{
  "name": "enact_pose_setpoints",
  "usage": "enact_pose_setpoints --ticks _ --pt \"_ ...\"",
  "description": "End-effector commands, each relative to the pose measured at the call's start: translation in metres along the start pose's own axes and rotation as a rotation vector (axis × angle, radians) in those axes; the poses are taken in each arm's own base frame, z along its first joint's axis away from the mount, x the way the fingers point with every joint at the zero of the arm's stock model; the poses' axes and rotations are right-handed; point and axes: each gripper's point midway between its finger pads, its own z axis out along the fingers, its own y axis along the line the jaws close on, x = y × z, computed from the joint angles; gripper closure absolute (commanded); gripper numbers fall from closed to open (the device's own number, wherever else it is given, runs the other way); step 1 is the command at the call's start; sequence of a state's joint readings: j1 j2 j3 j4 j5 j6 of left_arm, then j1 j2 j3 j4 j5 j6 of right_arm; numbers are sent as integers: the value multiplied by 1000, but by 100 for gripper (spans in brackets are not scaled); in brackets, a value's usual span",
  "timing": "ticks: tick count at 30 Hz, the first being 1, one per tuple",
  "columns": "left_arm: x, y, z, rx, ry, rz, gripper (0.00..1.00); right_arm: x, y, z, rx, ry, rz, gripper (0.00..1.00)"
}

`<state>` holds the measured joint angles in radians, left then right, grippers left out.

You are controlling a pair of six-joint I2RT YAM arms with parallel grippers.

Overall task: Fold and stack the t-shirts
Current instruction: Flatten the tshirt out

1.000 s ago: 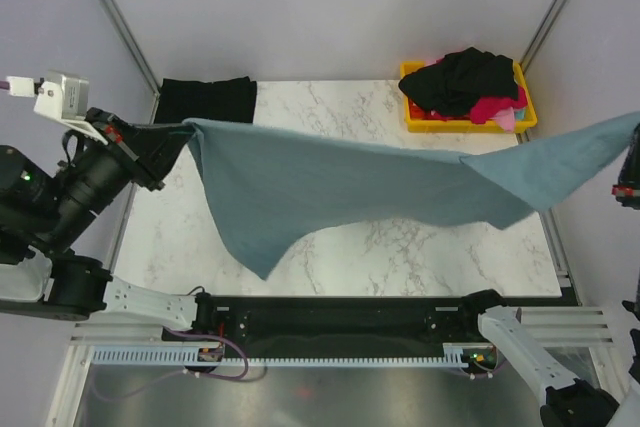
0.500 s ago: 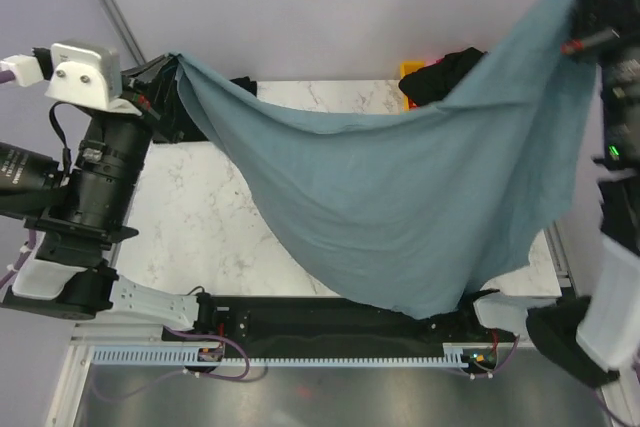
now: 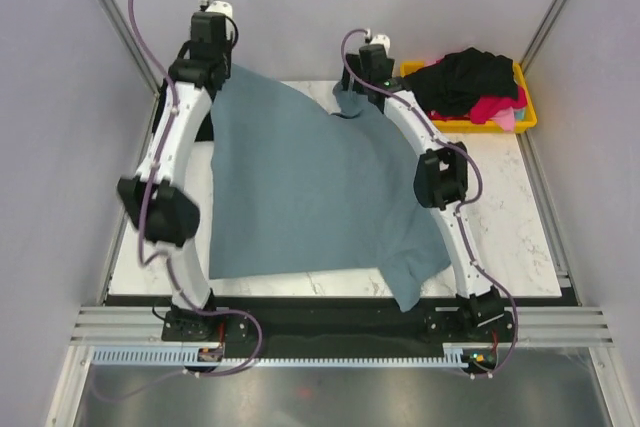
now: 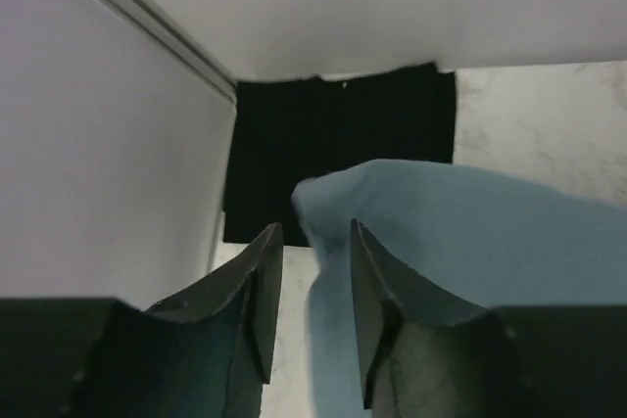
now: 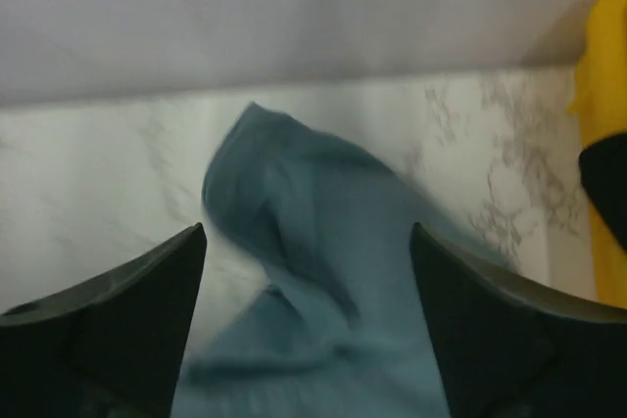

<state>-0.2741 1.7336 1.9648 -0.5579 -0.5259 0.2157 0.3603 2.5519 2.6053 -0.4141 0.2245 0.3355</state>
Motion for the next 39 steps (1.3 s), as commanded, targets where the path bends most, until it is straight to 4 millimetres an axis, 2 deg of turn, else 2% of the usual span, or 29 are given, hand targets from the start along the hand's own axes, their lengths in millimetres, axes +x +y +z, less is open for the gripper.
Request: enact_pose_setpoints --ticks 1,2,3,4,5,6,7,9,10,11,12,13,15,16,17,18,19,20,21,22,23,24,25,26,28,29,30,34,39 --pt "98 -15 81 120 399 -313 24 -20 -9 7 57 -101 47 2" --pt "106 -17 81 144 448 -339 1 -9 -13 8 74 -76 37 2" --pt "110 -16 86 132 461 -381 1 -7 -17 7 93 -73 32 2" --pt "110 -13 86 117 460 -384 0 -20 -16 -2 94 -93 33 2" --pt "107 -9 85 102 446 -388 0 -11 -19 -2 103 -79 23 2" --pt "109 -8 84 92 449 -391 0 -14 -21 -6 104 -86 19 2" --pt "100 -2 77 85 426 -397 0 -32 -17 -20 90 -113 13 2" --pt "103 7 68 48 431 -391 0 -31 -21 -26 94 -116 6 2" --pt "101 11 62 40 425 -392 0 -47 -19 -38 89 -141 9 2" --pt "91 18 47 40 402 -404 0 -43 -21 -41 93 -131 7 2" --pt "104 15 40 37 436 -404 0 -46 -20 -46 87 -132 11 2" --pt "107 10 32 47 447 -402 1 -60 -17 -59 74 -151 19 2" --pt "125 4 5 41 485 -403 2 -43 -24 -67 88 -109 19 2" --pt "131 -5 -4 54 498 -396 3 -56 -26 -85 91 -127 34 2" --pt "139 -12 -13 77 515 -404 4 -27 -39 -86 132 -73 42 2" --pt "162 -20 -27 88 565 -416 5 -21 -43 -93 138 -58 51 2" --pt "170 -27 -33 110 578 -432 5 -2 -54 -105 156 -18 57 2" --pt "198 -45 -43 157 651 -455 6 9 -55 -110 145 10 73 2" --pt "201 -50 -52 186 651 -484 7 21 -57 -116 137 39 74 2" --pt "205 -59 -54 217 647 -515 8 46 -65 -127 144 93 69 2" --pt "229 -80 -64 286 715 -544 10 59 -66 -131 138 121 73 2" --pt "232 -88 -69 311 709 -564 12 73 -66 -136 119 156 79 4" --pt "232 -108 -72 373 699 -576 12 79 -69 -142 119 169 83 4" --pt "251 -124 -81 405 749 -565 13 104 -78 -147 139 217 76 4" --pt "268 -154 -92 430 802 -510 13 119 -80 -155 123 246 83 4" --pt "283 -161 -96 409 836 -489 13 137 -85 -161 126 282 77 5" --pt "290 -170 -103 417 853 -465 13 139 -85 -165 120 287 79 5" --pt "329 -175 -113 378 931 -474 13 165 -93 -183 115 346 65 4" --pt "376 -134 -101 207 1031 -523 14 170 -97 -192 118 353 69 4"
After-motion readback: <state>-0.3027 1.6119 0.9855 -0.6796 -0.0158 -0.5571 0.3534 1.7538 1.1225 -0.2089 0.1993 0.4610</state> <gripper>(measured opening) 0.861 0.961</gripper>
